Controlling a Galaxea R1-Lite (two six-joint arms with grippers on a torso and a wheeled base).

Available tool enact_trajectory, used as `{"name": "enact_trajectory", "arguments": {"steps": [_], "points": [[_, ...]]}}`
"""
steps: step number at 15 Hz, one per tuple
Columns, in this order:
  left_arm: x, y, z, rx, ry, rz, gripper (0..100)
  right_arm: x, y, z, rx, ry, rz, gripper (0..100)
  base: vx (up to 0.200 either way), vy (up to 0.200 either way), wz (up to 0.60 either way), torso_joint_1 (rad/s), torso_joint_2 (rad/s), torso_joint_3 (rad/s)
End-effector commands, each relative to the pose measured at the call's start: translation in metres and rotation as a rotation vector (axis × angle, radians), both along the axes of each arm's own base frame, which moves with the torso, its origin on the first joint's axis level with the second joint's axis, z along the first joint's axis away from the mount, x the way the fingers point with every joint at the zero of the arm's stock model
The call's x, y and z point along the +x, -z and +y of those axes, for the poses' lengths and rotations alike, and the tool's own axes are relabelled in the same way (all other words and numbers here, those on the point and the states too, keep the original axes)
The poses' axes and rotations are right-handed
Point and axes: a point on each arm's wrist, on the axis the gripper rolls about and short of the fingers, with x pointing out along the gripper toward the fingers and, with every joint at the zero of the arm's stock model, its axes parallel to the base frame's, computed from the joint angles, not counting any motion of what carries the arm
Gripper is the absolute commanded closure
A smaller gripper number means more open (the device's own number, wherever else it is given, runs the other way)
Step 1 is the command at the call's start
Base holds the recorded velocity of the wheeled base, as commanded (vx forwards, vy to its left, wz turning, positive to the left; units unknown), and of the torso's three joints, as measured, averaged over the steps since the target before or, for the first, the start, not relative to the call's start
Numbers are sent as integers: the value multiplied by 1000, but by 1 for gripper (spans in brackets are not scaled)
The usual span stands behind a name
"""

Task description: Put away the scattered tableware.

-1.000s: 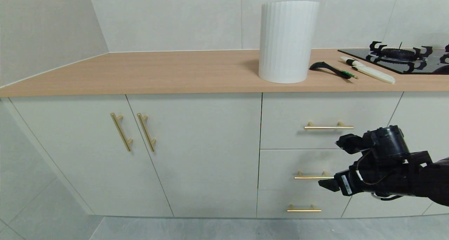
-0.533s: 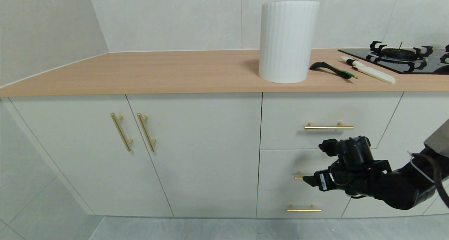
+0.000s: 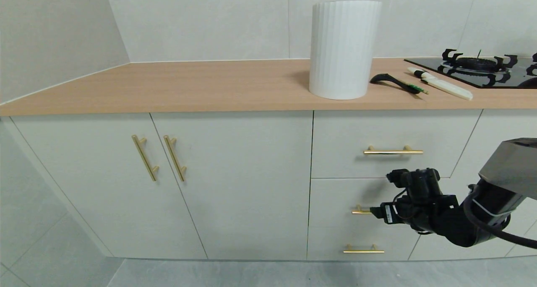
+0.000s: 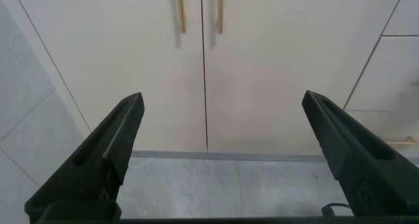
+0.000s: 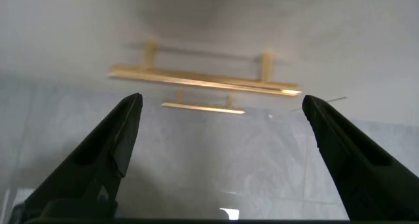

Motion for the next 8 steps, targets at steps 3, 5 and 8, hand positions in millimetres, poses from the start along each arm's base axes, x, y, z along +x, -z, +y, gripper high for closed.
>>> {"name": "enact_trajectory", "arguments": {"steps": [3, 5, 8], "points": [[0, 0, 0, 0, -1, 1, 0, 12, 15, -13, -2, 45, 22, 0, 0, 0, 0, 0, 0, 0], [0, 0, 0, 0, -1, 1, 0, 15, 25, -13, -2, 45, 11, 0, 0, 0, 0, 0, 0, 0], [0, 0, 0, 0, -1, 1, 0, 23, 40, -12, -23, 81, -46, 0, 0, 0, 0, 0, 0, 0]]}}
